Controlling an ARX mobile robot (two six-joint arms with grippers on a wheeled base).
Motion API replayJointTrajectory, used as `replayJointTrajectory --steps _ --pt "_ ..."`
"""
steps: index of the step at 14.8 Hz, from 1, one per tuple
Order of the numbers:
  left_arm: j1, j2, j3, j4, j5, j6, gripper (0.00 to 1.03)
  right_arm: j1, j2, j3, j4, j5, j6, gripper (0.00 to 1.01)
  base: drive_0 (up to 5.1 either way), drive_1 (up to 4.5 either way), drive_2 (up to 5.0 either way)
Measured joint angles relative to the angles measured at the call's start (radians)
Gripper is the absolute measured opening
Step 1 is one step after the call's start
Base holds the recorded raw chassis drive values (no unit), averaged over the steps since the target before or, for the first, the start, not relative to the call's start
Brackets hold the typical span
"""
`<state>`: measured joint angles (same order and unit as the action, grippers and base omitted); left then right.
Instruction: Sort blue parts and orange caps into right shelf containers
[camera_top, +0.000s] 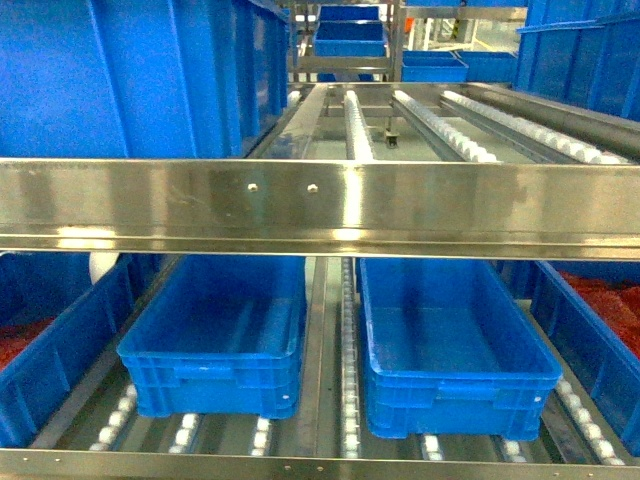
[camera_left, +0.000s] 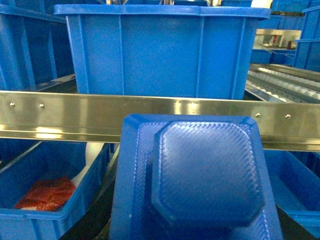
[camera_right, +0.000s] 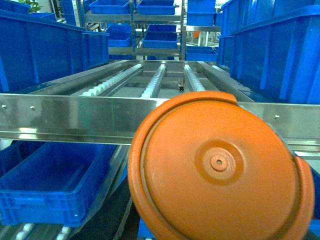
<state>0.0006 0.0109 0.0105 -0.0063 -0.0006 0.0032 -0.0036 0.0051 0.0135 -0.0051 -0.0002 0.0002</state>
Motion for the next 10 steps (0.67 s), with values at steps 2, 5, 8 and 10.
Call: replayJointTrajectory --steps 2,5,8,10 --pt "0.000 0.000 0.000 0.000 0.000 0.000 0.43 0.000 0.000 0.000 0.000 0.000 0.000 0.45 -5.0 2.45 2.5" --pt "-0.001 0.000 0.000 0.004 -0.006 0.000 0.43 0.000 0.000 0.000 -0.002 -0.004 0.000 0.45 0.0 0.00 0.0" --pt "-0.001 0.000 0.000 0.000 -0.001 0.000 0.43 0.000 0.000 0.000 -0.001 -0.003 0.000 0.45 0.0 0.00 0.0" --pt "-0.001 0.000 0.000 0.000 -0.001 0.000 0.43 0.000 0.000 0.000 -0.001 -0.003 0.000 0.45 0.0 0.00 0.0"
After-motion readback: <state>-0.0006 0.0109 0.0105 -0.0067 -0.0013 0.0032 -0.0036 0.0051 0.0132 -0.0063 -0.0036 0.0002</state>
